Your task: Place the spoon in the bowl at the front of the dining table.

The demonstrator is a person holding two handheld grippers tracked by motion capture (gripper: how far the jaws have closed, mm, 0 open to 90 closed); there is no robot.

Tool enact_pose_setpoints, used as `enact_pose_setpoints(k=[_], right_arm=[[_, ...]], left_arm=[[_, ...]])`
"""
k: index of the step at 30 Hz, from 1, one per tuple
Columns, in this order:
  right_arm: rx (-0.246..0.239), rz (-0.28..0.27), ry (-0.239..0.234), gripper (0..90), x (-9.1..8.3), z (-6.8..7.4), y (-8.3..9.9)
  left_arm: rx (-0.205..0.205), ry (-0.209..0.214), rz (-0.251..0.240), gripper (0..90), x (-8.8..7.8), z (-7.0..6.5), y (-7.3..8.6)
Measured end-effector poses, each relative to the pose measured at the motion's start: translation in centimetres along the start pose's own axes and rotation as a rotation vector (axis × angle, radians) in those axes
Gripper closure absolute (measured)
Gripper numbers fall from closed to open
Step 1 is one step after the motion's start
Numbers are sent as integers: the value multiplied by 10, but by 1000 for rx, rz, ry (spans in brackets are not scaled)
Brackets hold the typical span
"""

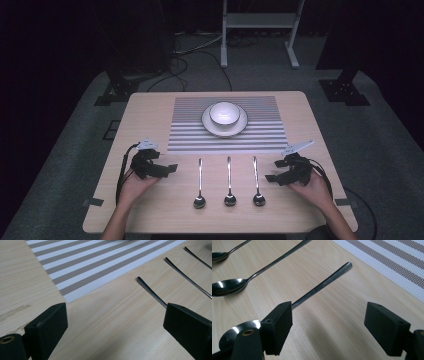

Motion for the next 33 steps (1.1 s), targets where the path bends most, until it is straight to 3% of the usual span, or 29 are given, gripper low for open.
enact_pose_setpoints(k=[17, 33], right_arm=[[-2, -2, 2, 211, -2, 2, 0], [-7, 2, -1, 209, -1, 4, 0]], left_arm=[[102, 66, 13, 48, 18, -48, -13], [168, 123, 16, 53, 33, -85, -22]])
Point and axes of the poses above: each handheld gripper's, and its own axes: x roughly forward along the jaws, y roughly out of its underside, z roughly to its left, the point moved 8 cm from there along x, roughly forward along the jaws, and after that the axes turned 3 degrees about z, right-handed, at the moved point
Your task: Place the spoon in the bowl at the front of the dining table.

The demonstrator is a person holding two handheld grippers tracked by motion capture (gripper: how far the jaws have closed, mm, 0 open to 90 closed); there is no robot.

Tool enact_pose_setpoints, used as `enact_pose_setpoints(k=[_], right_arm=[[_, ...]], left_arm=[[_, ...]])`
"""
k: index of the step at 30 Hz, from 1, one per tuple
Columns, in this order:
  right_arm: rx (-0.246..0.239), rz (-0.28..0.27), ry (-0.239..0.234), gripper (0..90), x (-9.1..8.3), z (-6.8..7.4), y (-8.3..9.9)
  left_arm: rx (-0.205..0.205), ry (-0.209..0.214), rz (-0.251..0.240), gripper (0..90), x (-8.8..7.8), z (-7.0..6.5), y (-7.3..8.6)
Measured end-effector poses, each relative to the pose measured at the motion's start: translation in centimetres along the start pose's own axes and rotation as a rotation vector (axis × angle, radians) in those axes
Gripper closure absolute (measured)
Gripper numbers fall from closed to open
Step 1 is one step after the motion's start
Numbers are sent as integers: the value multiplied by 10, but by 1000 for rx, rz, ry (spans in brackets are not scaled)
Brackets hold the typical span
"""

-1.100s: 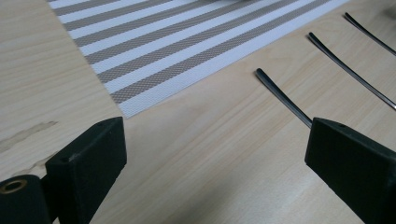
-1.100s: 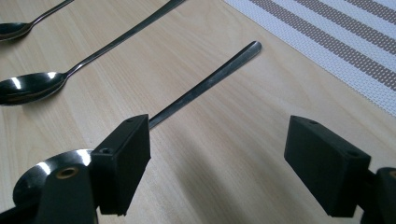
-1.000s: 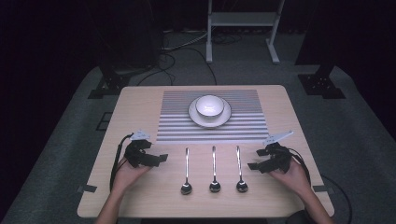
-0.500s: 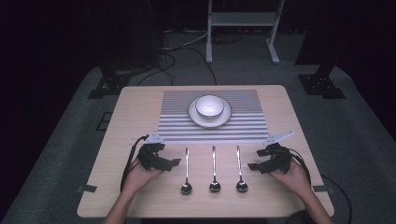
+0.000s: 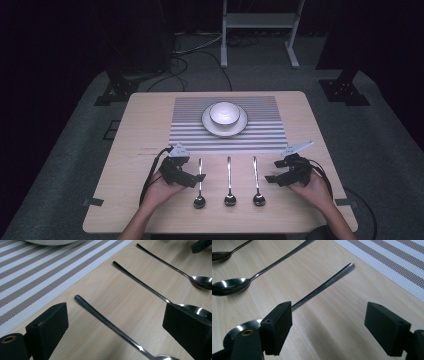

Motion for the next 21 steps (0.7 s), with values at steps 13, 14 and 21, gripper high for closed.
enact_pose_setpoints(k=[13, 14, 21], right_arm=[[1, 2, -13, 209, 1, 2, -1], [2, 3, -14, 209, 2, 2, 0], [3, 3, -12, 209, 1, 2, 0]], left_arm=[[76, 57, 23, 60, 15, -33, -8], [75, 63, 24, 60, 16, -36, -8], [123, 123, 54, 91, 26, -57, -10]])
Point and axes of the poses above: each handheld gripper's, and its own axes: x roughly forward along the jaws, y roughly out of its underside, z roughly to its left, the point moved 8 cm from there along x, roughly forward along the jaws, and after that the axes turned 3 degrees about z, right-handed, at the moved point
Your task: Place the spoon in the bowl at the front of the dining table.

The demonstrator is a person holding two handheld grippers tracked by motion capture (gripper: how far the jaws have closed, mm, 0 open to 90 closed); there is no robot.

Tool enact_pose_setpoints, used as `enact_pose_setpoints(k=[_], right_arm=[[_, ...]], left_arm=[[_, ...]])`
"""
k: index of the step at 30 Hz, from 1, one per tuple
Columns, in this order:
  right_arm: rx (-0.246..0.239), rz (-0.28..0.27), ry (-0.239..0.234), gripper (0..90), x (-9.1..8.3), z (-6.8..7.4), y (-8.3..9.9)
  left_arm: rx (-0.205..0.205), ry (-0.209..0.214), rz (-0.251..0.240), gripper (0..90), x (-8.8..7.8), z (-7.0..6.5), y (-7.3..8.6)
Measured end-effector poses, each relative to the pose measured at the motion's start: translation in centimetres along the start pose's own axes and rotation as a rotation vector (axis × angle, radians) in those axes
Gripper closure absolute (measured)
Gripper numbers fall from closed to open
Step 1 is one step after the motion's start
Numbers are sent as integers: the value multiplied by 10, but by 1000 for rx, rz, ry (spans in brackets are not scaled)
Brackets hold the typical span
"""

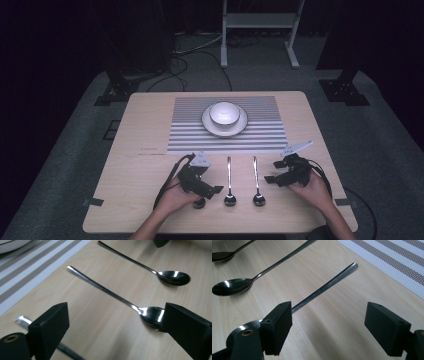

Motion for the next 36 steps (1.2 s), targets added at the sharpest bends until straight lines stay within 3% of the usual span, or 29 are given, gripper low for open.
enact_pose_setpoints(k=[12, 18, 29, 36], right_arm=[[-3, -2, 2, 209, 0, 0, 0], [-7, -3, 2, 209, 0, 0, -1], [-17, 4, 0, 210, 3, 3, -2], [-18, 3, -1, 210, 3, 4, -3]], left_arm=[[51, 51, 14, 172, 12, -21, -4], [95, 85, 35, 296, 18, -34, -3], [185, 114, 91, 655, 25, -51, 2], [213, 121, 120, 723, 30, -57, 5]])
Point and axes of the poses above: each handheld gripper's, and its own axes: x roughly forward along the jaws, y roughly out of its underside, z roughly to its left, the point moved 8 cm from there along x, roughly forward along the jaws, and after that the axes turned 3 degrees about z, right-handed, at the moved point
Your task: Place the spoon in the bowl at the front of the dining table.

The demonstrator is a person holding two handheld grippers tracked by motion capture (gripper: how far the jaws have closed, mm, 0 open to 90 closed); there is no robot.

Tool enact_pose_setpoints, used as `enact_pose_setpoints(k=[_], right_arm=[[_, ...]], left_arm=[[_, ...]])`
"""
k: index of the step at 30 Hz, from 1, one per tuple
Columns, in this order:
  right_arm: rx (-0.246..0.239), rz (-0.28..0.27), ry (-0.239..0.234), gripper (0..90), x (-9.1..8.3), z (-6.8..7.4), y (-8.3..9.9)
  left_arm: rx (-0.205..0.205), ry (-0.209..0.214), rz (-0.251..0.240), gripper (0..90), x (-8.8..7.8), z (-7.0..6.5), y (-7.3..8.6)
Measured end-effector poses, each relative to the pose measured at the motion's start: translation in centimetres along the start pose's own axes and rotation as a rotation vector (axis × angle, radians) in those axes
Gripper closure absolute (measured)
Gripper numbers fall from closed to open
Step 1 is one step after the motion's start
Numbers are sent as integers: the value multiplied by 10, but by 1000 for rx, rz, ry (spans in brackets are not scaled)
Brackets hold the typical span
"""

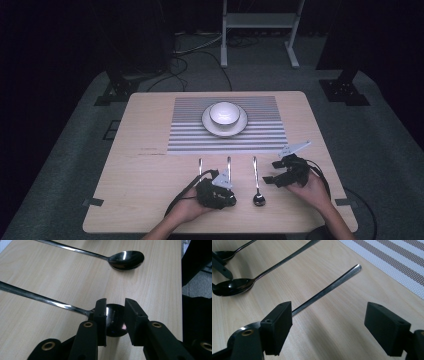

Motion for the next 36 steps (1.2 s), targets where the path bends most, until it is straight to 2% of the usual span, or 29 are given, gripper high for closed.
enact_pose_setpoints(k=[6, 9, 13, 15, 21, 36], right_arm=[[-7, 0, 1, 210, -1, 1, -2], [-5, -2, -12, 210, -2, 3, -7], [-17, -9, -66, 209, -5, 16, -23], [-20, 4, -81, 172, -4, 21, -30], [-53, 34, -110, 166, 3, 32, -48], [-76, 102, -181, 167, 33, 41, -84]], left_arm=[[26, -14, 56, 738, 8, -2, 6], [13, -13, 51, 736, 9, -2, 6], [7, -15, 42, 736, 9, -2, 7], [6, -21, 41, 736, 10, -2, 7], [-5, -16, 29, 736, 10, -2, 7], [-5, -13, 24, 735, 10, -2, 7]])
Point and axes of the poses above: each handheld gripper's, and its own axes: x roughly forward along the jaws, y roughly out of its underside, z roughly to its left, the point moved 8 cm from there along x, roughly forward along the jaws, and after that the axes turned 3 degrees about z, right-handed, at the moved point
